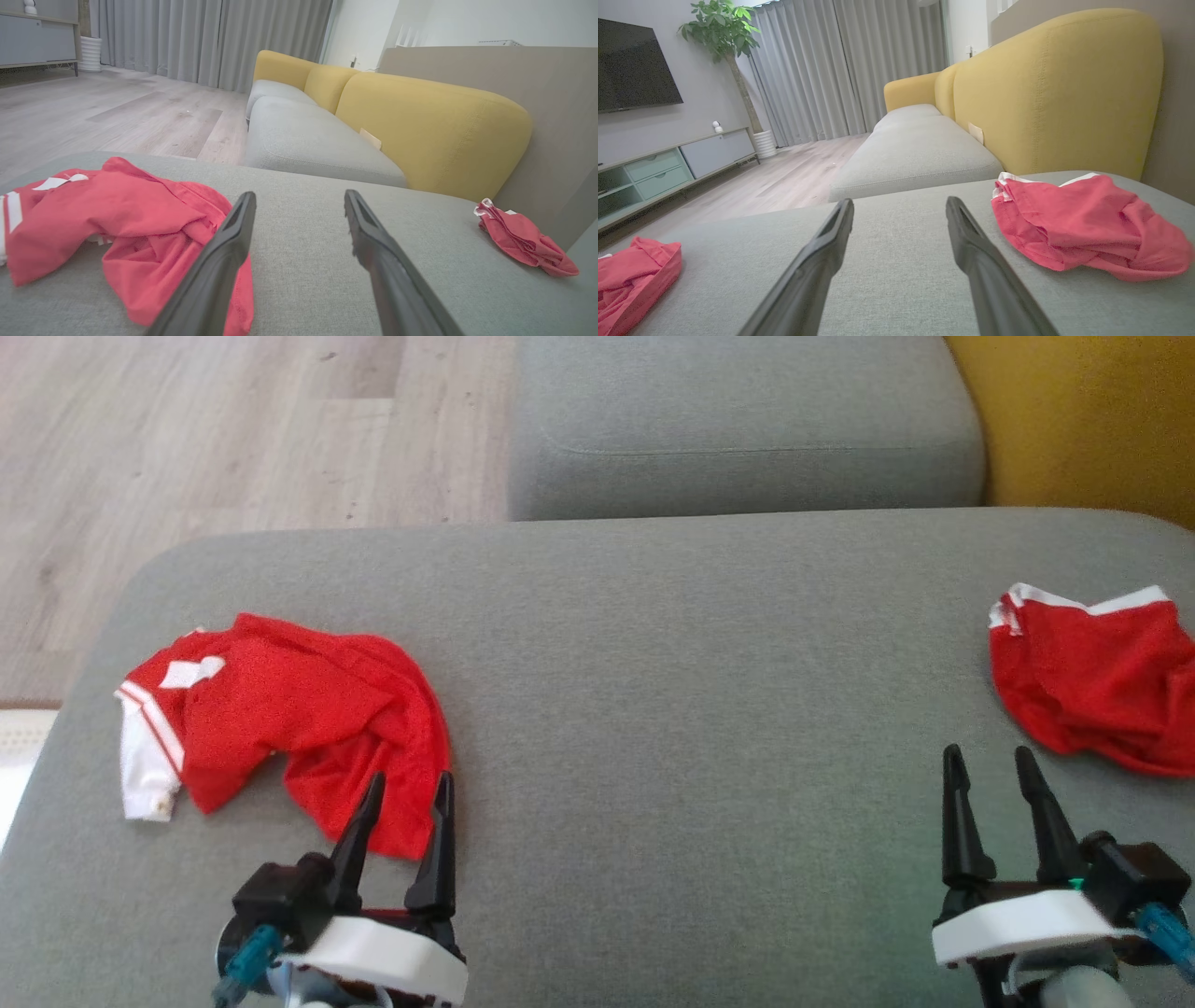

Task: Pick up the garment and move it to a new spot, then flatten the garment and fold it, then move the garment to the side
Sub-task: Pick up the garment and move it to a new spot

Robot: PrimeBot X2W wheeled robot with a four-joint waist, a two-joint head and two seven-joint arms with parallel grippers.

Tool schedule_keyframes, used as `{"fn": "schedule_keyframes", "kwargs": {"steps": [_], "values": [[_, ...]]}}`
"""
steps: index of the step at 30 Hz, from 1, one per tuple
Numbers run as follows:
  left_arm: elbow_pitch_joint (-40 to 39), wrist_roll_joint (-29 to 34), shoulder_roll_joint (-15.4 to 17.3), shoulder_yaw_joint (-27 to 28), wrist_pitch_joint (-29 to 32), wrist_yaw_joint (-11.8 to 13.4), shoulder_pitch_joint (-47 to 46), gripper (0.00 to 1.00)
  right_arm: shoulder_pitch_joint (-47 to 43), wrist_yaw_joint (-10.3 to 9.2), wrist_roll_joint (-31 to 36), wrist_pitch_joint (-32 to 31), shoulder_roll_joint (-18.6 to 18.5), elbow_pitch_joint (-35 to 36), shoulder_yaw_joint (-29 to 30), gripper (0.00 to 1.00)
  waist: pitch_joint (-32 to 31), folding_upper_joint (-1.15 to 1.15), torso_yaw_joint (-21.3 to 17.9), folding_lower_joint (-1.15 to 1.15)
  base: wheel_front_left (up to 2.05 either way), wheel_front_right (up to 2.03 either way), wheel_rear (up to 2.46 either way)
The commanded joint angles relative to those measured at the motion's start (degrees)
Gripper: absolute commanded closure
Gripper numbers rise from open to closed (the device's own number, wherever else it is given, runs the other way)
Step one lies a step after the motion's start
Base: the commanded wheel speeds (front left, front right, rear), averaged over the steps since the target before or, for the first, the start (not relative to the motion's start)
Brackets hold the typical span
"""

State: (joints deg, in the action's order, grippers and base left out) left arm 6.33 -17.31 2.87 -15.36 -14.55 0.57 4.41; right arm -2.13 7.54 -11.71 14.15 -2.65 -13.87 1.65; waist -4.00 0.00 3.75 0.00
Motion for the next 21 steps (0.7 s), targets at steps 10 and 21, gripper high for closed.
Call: {"fn": "schedule_keyframes", "kwargs": {"steps": [10, 21], "values": [[-0.4, 1.3, 0.0, 2.2, -0.4, 0.0, -3.2, 0.0, 1.2, -0.05, -2.7, 0.3, -0.2, -0.1, -5.8, 0.0, -0.6, 0.0, 8.2, 0.0, 0.0, 0.0, 0.0], [-0.8, 3.1, 0.0, 5.3, -0.4, -1.0, -2.7, 0.0, 2.1, -0.05, -5.7, 0.4, -0.2, -3.0, -11.8, 0.0, -1.2, 0.0, 18.0, 0.0, 0.0, 0.0, 0.0]]}}
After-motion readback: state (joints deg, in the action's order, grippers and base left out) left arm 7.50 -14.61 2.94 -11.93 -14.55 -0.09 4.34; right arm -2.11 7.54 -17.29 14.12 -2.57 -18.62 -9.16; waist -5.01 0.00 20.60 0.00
